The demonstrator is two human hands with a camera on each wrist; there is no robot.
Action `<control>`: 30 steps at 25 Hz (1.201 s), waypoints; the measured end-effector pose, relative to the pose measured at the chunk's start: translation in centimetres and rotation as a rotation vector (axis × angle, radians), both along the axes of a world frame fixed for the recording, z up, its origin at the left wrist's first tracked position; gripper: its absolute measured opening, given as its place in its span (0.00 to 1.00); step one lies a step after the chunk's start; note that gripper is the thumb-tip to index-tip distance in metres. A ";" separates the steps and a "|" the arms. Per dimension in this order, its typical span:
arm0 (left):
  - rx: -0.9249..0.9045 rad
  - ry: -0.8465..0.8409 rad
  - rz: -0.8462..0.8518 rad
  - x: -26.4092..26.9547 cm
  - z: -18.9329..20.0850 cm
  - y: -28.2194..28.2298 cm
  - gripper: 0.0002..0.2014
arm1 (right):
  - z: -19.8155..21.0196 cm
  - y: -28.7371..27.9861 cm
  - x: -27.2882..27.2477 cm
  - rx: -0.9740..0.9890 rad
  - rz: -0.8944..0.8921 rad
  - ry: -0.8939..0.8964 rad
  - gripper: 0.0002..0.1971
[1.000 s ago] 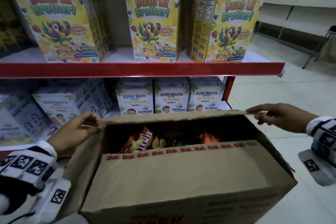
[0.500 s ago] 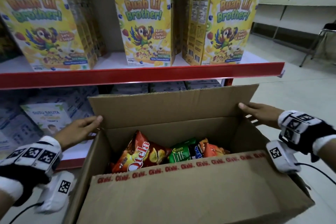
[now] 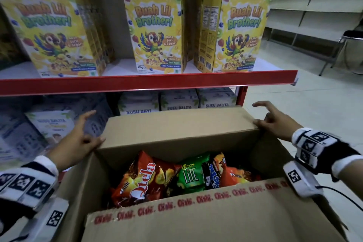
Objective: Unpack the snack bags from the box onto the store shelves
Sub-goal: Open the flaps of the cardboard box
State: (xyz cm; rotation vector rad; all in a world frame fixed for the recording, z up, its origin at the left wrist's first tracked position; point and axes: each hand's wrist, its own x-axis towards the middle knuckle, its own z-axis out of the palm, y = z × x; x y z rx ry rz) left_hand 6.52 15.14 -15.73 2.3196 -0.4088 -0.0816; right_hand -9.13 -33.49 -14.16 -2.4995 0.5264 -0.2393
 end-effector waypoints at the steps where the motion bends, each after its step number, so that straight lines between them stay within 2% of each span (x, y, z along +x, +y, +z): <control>1: 0.135 -0.049 -0.045 -0.2 -0.1 -0.1 0.22 | 0.0 0.3 0.1 -0.062 0.016 0.072 0.15; 4: 0.339 -0.089 -0.146 -0.5 -0.6 -1.0 0.16 | 0.0 0.8 0.7 -0.195 0.006 0.287 0.18; 8: 0.665 -0.065 -0.142 0.2 -0.9 -2.3 0.19 | -0.6 1.0 1.3 -0.247 0.007 0.529 0.26; 10: 0.730 0.024 -0.133 0.6 -0.9 -2.8 0.22 | -0.4 1.3 1.4 -0.269 0.060 0.655 0.30; 13: 0.659 0.086 -0.104 0.1 -0.7 -3.2 0.25 | 0.6 1.5 1.1 -0.252 0.081 0.657 0.32; 15: 0.672 -0.013 -0.077 -0.9 -0.7 -3.0 0.27 | 1.3 1.7 0.3 -0.288 0.103 0.532 0.26; 16: 0.668 -0.103 -0.114 -1.6 -0.7 -2.8 0.25 | 1.6 1.8 -0.3 -0.296 0.118 0.442 0.22; 18: 0.623 -0.193 -0.330 -3.1 -0.7 -2.7 0.16 | 1.8 2.1 -1.8 -0.245 0.154 0.338 0.15; 19: 0.632 -0.149 -0.442 -3.9 -0.7 -2.8 0.13 | 1.7 2.3 -2.5 -0.203 0.179 0.359 0.15; 20: 0.652 -0.084 -0.517 -4.8 -0.7 -2.8 0.15 | 1.5 2.8 -3.4 -0.164 0.197 0.420 0.15; 21: 0.656 -0.017 -0.542 -5.6 -0.6 -2.9 0.19 | 1.2 3.3 -4.4 -0.143 0.209 0.494 0.17; 23: 0.529 0.059 -0.488 -6.3 0.0 -2.9 0.23 | 0.8 3.9 -6.2 -0.156 0.220 0.573 0.21; 25: 0.414 0.087 -0.401 -6.3 1.2 -2.4 0.24 | 1.5 4.2 -7.7 -0.160 0.220 0.499 0.22; 27: 0.311 0.153 -0.379 -5.5 2.4 -1.2 0.24 | 3.5 4.1 -8.7 -0.102 0.171 0.334 0.23; 29: 0.134 0.340 -0.334 -5.3 3.4 -0.1 0.23 | 6.0 3.9 -9.8 0.026 0.113 0.227 0.24; 30: 0.057 0.418 -0.269 -5.1 3.0 0.4 0.21 | 7.1 4.0 -10.6 0.078 0.126 0.234 0.25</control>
